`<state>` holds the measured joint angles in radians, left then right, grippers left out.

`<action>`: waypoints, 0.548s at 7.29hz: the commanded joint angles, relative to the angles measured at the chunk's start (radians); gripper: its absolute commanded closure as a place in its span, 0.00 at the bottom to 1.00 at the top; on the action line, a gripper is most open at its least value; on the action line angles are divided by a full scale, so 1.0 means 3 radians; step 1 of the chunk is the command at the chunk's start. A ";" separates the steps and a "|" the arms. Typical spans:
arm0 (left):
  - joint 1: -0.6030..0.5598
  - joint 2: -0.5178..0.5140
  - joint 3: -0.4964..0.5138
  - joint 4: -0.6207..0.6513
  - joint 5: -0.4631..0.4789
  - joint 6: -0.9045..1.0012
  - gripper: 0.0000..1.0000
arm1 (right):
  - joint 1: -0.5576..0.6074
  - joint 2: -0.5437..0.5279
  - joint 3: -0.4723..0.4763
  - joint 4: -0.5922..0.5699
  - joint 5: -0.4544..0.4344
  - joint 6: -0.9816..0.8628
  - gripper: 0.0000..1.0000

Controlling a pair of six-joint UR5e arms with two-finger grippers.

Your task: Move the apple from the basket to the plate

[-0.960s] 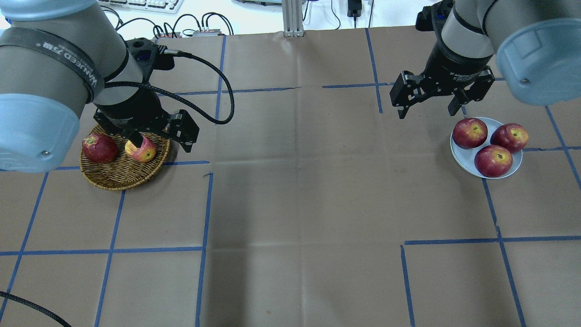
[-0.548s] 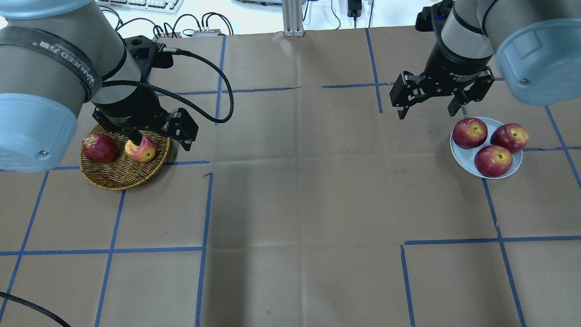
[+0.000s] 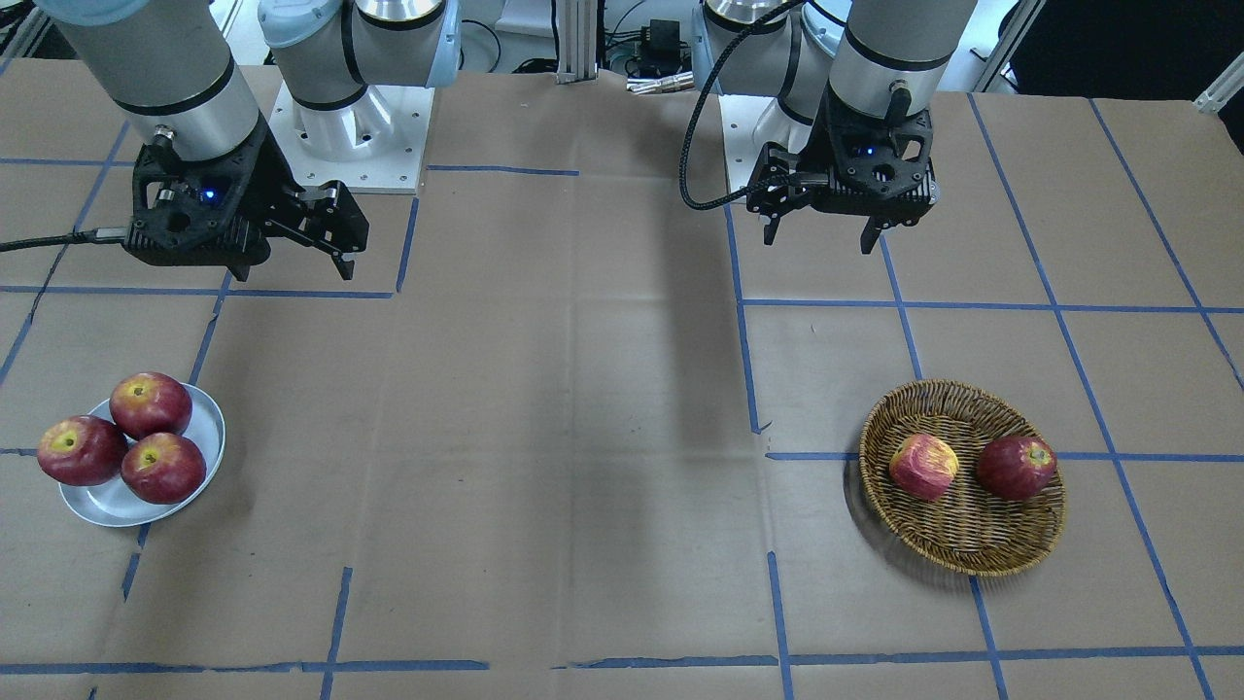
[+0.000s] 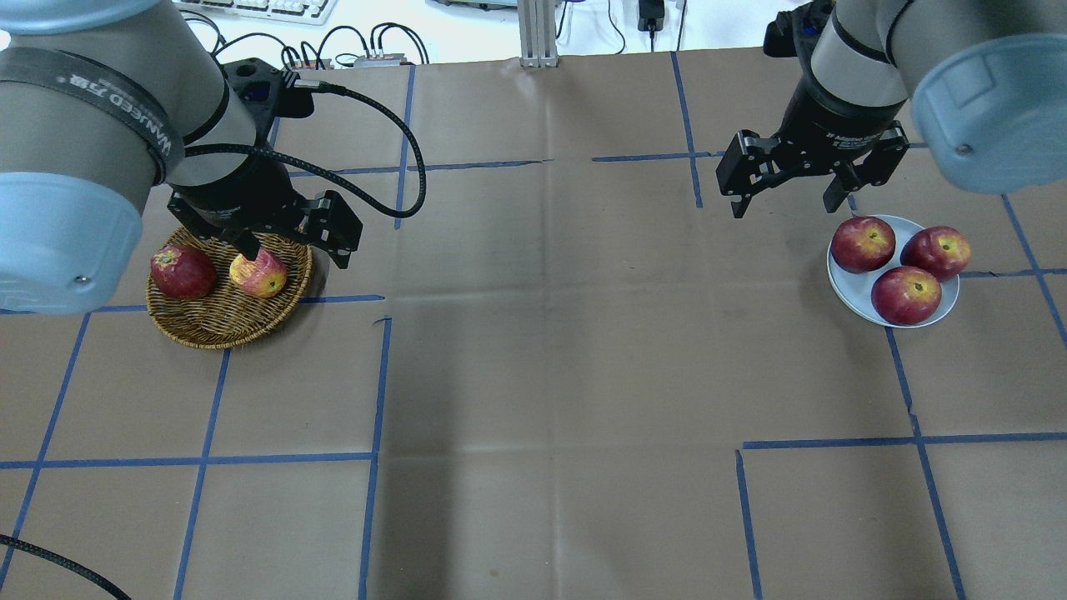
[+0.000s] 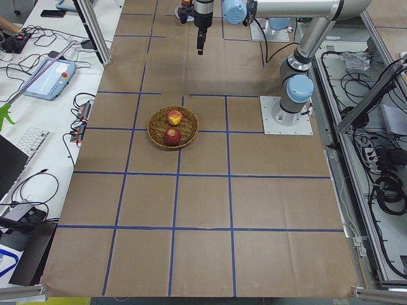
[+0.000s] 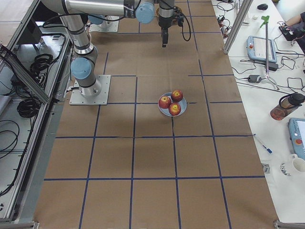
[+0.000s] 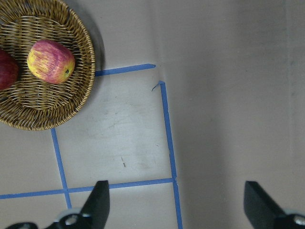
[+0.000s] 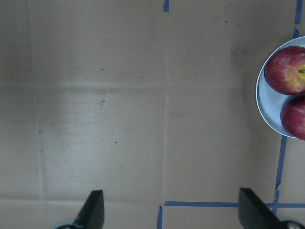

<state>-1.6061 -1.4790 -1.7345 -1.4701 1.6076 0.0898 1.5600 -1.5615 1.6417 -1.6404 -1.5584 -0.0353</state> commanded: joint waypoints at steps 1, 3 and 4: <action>0.0000 0.0006 -0.0027 0.0022 0.0026 0.0038 0.00 | 0.0000 0.0005 0.0004 0.0002 0.0000 0.0000 0.00; 0.0005 0.0036 -0.0073 0.0058 0.0026 0.0054 0.00 | 0.0000 0.0005 0.0004 0.0007 0.0000 0.0000 0.00; 0.0005 0.0037 -0.0078 0.0058 0.0026 0.0059 0.00 | 0.0000 0.0005 0.0004 0.0007 0.0000 0.0000 0.00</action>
<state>-1.6051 -1.4705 -1.7525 -1.4542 1.6154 0.1050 1.5601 -1.5602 1.6428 -1.6385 -1.5585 -0.0353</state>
